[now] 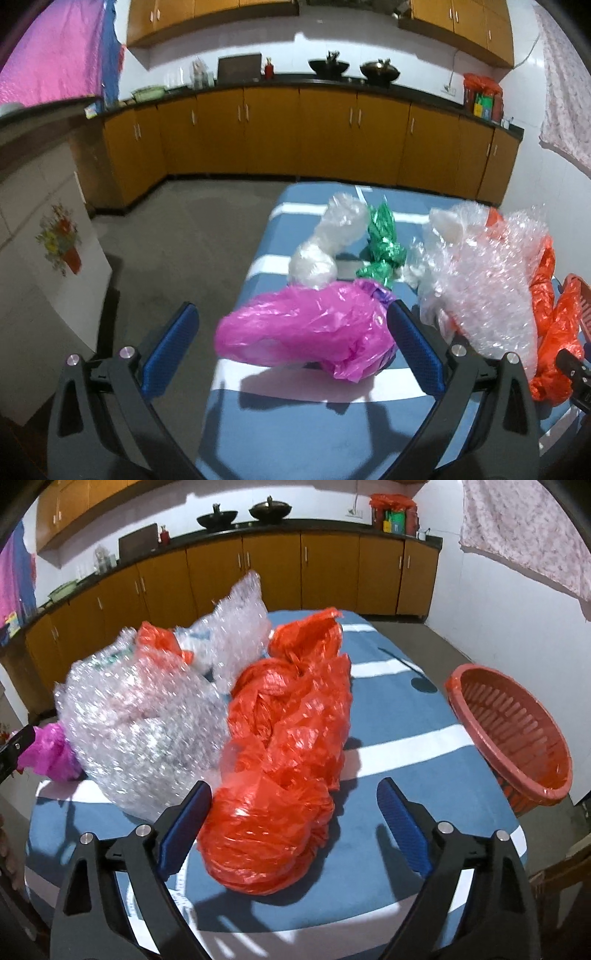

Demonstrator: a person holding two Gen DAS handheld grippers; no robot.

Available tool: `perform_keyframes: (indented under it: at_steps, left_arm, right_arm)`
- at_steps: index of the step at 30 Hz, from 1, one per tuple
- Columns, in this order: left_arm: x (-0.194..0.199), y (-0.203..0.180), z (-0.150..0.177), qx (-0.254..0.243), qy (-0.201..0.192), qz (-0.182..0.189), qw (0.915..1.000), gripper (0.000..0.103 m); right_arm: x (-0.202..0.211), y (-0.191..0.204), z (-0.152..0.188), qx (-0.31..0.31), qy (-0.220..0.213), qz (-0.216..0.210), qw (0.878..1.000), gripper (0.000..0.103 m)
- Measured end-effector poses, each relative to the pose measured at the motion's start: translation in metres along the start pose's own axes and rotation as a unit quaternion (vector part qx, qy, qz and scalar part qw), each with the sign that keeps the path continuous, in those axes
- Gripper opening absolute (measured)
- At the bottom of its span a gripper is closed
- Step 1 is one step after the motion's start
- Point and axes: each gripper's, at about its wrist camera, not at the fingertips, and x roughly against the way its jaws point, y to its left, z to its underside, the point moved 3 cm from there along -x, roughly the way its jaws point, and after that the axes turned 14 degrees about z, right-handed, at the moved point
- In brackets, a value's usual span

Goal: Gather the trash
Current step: 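Grasp the pink bag with the left tool while the right tool grasps the red bag, then carry both bags to the red basket and open both tools to drop them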

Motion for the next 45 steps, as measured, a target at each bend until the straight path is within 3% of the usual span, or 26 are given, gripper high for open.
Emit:
perform_keyframes:
  at_steps: [6,9,11,15,22,32,45]
  left_arm:
    - [-0.021,-0.009,0.008,-0.001,0.029,0.032,0.9991,0.096]
    - [-0.028,-0.017,0.01,-0.004,0.037,0.043,0.9984,0.082]
    - [-0.029,-0.022,0.01,-0.008,0.035,0.05,0.9981,0.078]
    - [-0.027,-0.031,0.009,-0.019,0.03,0.065,0.9973,0.056]
    - [-0.02,-0.043,0.009,-0.031,0.02,0.08,0.9961,0.031]
    - [0.004,-0.054,0.002,-0.03,-0.001,0.093,0.9953,0.026]
    - [0.073,-0.072,-0.024,-0.033,-0.071,0.113,0.9905,0.026]
  right_arm:
    - [-0.01,0.001,0.007,0.009,0.017,-0.008,1.0,0.084]
    - [-0.013,0.003,0.011,0.014,0.025,-0.02,0.999,0.07]
    - [-0.013,0.003,0.011,0.016,0.024,-0.021,0.999,0.066]
    - [-0.01,0.0,0.012,0.016,0.02,-0.028,0.999,0.059]
    - [-0.007,-0.012,0.013,0.006,0.017,-0.037,0.999,0.047]
    - [0.001,-0.041,0.008,-0.018,-0.001,-0.039,0.999,0.042]
    - [0.025,-0.073,-0.008,-0.033,-0.044,-0.034,0.998,0.042]
